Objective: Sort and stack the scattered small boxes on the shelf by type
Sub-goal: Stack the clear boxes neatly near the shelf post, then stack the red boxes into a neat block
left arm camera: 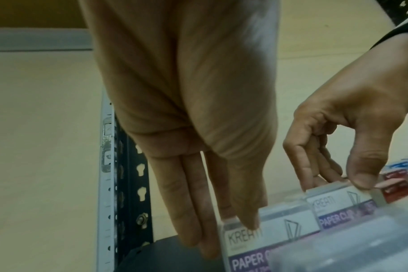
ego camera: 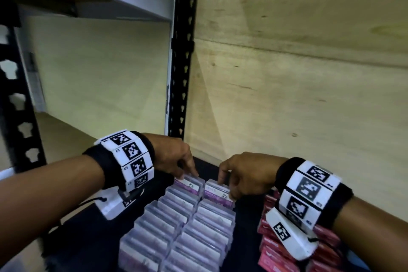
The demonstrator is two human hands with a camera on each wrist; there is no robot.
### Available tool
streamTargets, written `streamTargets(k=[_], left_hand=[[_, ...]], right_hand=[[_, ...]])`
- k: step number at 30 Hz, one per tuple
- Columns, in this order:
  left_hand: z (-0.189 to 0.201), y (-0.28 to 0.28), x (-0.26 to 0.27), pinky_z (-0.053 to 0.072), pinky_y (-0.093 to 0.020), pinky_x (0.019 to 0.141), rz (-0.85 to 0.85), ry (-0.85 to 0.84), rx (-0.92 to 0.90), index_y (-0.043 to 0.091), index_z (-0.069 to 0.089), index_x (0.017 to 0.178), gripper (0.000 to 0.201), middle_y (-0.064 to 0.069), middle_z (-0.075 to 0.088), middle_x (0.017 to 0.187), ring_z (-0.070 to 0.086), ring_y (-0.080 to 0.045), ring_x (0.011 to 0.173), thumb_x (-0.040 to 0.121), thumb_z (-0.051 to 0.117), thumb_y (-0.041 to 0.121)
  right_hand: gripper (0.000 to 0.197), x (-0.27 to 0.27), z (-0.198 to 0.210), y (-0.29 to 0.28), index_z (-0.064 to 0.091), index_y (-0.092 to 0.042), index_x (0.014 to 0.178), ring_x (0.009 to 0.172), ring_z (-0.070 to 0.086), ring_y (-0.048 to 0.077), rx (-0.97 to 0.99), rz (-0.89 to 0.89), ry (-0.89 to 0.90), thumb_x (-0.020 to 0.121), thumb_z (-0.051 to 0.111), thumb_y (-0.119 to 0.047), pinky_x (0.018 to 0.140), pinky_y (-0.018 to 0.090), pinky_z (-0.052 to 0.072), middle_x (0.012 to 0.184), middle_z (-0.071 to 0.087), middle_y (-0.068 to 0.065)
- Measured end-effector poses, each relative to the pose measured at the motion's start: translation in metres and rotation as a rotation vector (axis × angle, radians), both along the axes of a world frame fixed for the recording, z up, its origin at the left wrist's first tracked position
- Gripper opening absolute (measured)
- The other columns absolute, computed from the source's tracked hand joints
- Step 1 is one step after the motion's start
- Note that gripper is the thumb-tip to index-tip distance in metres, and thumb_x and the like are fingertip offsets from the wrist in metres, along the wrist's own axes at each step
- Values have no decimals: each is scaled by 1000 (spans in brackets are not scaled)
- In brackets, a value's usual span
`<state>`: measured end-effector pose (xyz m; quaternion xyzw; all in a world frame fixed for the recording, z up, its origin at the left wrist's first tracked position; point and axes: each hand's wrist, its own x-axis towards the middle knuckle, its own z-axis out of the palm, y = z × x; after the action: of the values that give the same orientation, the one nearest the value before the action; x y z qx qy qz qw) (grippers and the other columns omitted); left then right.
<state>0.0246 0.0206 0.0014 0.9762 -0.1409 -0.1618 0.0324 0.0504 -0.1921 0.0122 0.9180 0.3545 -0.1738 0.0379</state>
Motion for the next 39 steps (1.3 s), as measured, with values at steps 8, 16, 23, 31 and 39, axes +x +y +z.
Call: streamTargets(k=[8,16,23,31,39], left_hand=[[2,-6,-18,44,-21,98,-32,9,27,37,62,129,36,19,61,129,58,-2,115,99,55,19],[8,-15,-31,38,-26,105,-4,-17,93,41,47,141,43,11,52,141,49,-11,127,102,44,25],[29,-76,-56,48,-31,82,-138,-424,99,31,57,121,29,6,53,114,54,-13,101,97,50,45],[8,-156,-72,53,-38,78,-377,-241,209,29,63,115,27,2,63,112,61,-21,97,90,62,39],[-8,-195,-75,42,-32,72,-432,-221,309,33,57,129,40,1,60,123,59,-25,106,90,66,34]], right_hand=[[39,-20,2,-7,59,-30,125,107,62,14,-5,10,33,88,72,-29,97,35,49,117,68,-6],[36,-30,5,-17,58,-30,130,107,61,11,39,29,66,94,63,-27,99,31,48,120,68,-7],[19,-43,24,-64,70,-27,108,94,64,11,11,-72,15,90,66,-34,83,27,51,101,70,-13],[5,-68,16,-127,75,-27,84,84,64,9,-161,-161,10,82,74,-32,79,28,54,81,69,-16],[27,-86,-4,-147,74,-14,101,93,68,21,-180,-168,-64,83,75,-35,79,31,54,99,73,1]])
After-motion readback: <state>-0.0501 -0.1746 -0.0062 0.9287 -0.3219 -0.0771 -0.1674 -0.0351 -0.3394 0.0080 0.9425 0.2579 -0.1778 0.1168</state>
